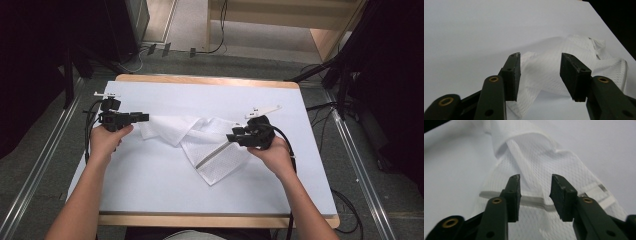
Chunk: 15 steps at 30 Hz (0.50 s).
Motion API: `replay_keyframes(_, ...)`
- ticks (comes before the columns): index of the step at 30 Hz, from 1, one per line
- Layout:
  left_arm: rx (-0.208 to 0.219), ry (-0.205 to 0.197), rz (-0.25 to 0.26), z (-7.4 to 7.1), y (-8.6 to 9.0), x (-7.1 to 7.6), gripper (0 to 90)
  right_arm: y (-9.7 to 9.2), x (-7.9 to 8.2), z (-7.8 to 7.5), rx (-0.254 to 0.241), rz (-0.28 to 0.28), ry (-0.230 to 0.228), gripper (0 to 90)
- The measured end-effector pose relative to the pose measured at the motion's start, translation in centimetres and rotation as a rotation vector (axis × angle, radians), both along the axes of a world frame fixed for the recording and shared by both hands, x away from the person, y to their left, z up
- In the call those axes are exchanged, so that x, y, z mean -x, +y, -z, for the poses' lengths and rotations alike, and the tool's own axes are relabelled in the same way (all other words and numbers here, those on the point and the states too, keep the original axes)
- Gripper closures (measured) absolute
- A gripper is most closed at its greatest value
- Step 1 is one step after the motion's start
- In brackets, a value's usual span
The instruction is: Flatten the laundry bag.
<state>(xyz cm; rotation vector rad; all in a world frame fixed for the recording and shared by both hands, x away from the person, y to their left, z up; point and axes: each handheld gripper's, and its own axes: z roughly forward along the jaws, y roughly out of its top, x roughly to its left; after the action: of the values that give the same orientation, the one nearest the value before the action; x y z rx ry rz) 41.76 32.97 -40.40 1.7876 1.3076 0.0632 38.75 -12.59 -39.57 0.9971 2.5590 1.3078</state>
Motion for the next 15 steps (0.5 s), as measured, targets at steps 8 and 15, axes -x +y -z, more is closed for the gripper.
replay_keyframes(8, -0.001, -0.026, -0.010, -0.5, 0.7, 2.5, 49.6, 5.2, -1.2, 0.9, 0.023, -0.059, 0.069, 86.9)
replay_keyframes(15, 0.000, -0.024, -0.017, 0.3, 0.9, 3.4, 50.5, 9.9, -2.4, 2.8, 0.050, -0.110, 0.094, 90.0)
